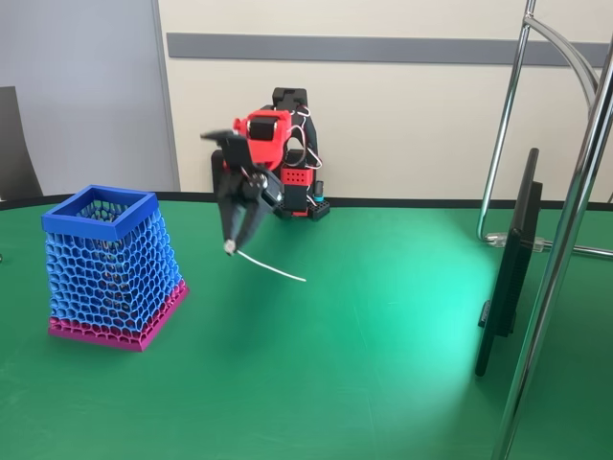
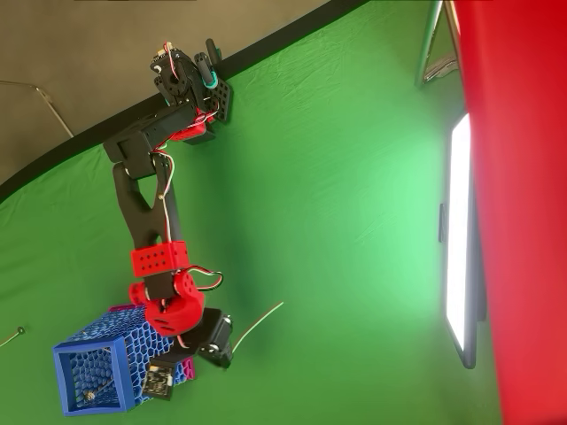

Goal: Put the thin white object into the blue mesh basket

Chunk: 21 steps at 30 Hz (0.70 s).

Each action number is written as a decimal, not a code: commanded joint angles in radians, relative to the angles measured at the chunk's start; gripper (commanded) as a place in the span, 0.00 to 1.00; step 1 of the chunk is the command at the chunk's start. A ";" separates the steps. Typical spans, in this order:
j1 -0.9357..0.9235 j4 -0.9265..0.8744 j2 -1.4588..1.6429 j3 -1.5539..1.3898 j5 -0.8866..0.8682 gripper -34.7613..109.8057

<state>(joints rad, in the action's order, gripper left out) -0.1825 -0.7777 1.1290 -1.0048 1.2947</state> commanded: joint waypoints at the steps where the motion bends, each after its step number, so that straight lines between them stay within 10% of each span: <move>1: -0.040 0.120 0.121 -0.026 0.075 0.24; 21: -0.264 0.746 0.379 -0.321 0.491 0.24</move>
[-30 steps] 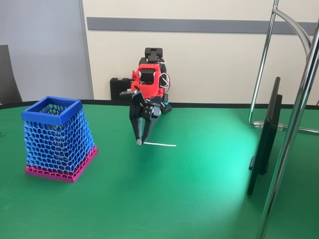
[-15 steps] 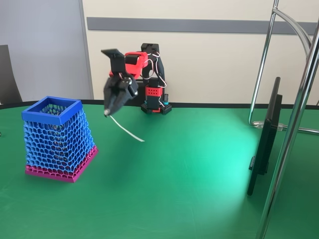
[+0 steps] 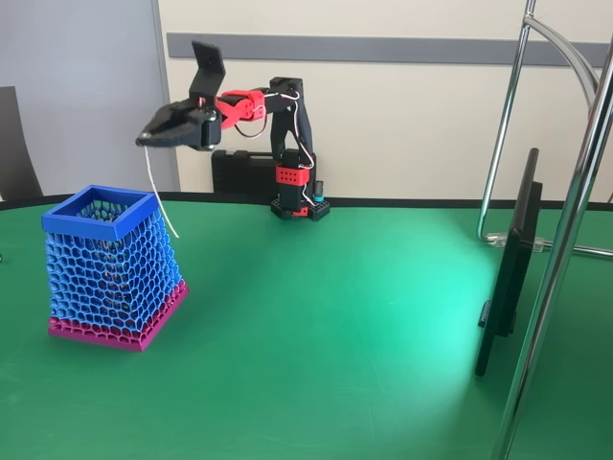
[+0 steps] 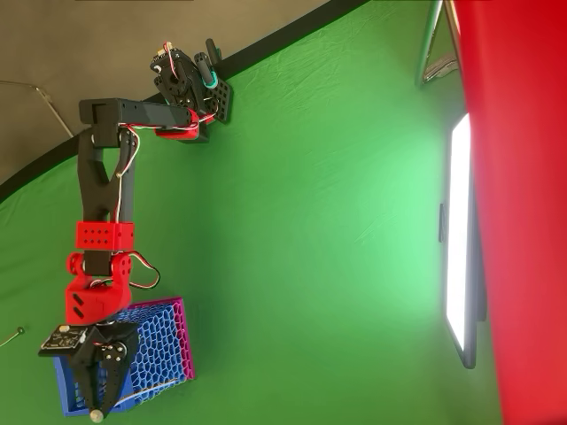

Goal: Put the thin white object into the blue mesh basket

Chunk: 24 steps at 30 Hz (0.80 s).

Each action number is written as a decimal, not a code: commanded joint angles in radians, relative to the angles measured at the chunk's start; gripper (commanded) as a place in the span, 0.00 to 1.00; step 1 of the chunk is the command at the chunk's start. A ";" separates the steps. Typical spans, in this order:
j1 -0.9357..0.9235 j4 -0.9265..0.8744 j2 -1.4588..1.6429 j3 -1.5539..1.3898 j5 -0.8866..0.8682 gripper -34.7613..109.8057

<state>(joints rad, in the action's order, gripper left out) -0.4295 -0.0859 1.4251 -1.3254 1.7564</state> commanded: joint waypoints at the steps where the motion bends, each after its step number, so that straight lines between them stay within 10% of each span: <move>1: -0.021 0.060 0.092 0.002 0.037 0.24; 24: -0.241 0.207 0.107 -0.160 0.141 0.25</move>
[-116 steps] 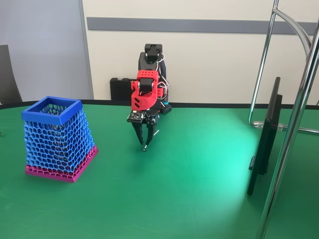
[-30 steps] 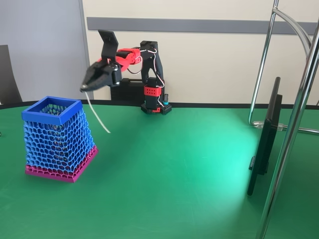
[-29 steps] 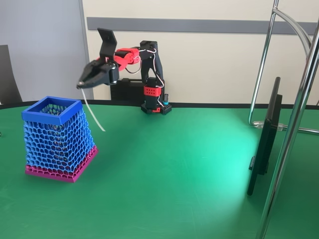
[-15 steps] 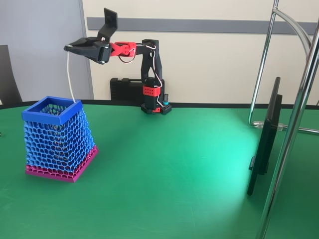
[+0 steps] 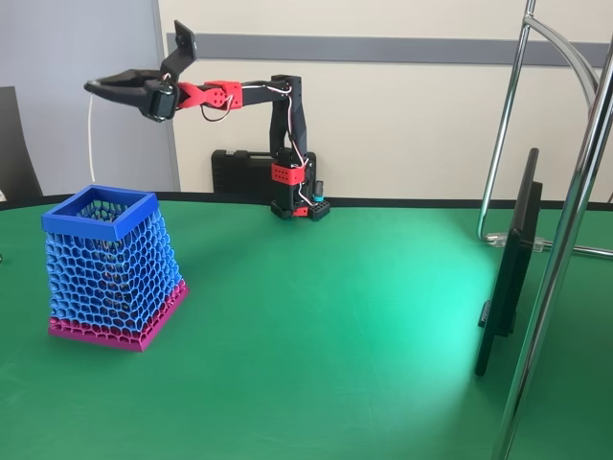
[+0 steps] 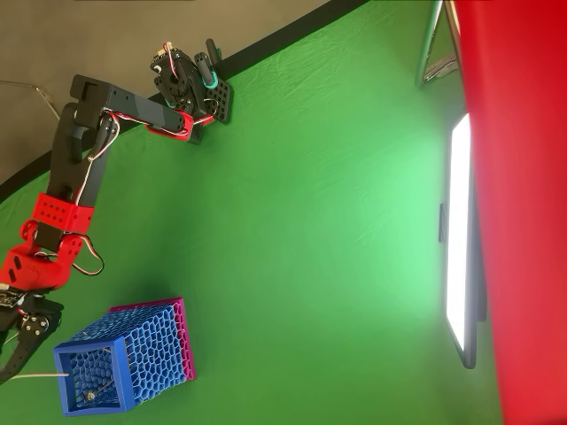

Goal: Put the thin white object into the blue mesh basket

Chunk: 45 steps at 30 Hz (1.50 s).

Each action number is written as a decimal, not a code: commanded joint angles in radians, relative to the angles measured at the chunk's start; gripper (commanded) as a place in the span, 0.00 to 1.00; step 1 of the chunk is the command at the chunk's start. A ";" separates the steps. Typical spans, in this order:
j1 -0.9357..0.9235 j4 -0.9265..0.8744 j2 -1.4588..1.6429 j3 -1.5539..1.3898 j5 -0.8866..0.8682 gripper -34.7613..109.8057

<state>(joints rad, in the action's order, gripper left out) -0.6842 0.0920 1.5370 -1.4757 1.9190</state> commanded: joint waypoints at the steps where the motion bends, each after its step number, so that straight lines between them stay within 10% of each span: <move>1: 0.023 0.041 -0.011 -0.021 -0.031 0.25; 45: 0.186 0.170 -0.032 -0.276 -0.230 0.30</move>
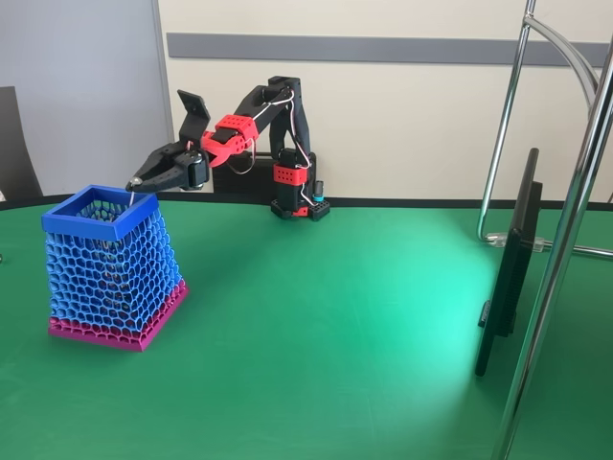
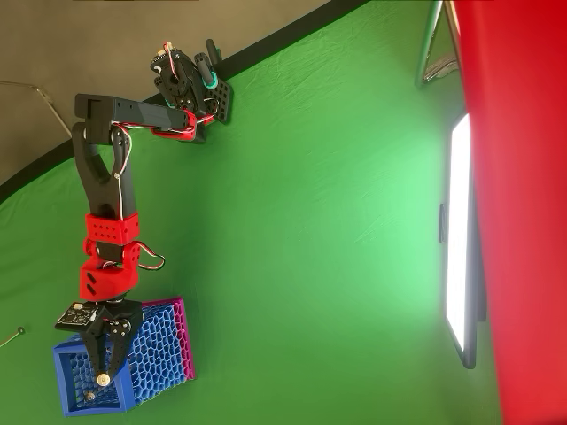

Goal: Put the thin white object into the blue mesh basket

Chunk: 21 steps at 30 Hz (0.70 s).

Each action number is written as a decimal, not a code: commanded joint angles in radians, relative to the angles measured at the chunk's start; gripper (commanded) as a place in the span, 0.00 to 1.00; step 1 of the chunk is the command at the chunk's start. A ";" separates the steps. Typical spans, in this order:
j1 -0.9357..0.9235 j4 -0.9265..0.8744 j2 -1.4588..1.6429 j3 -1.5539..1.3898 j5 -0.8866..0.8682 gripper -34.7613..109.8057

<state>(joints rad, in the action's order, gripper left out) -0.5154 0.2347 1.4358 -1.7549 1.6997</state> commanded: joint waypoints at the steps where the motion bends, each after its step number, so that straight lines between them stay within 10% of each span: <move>1: 0.020 0.028 0.075 0.003 -0.011 0.31; 21: -0.040 0.103 0.120 -0.064 0.023 0.26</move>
<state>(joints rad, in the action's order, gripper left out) -0.5384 0.3175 1.5140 -1.8546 1.7165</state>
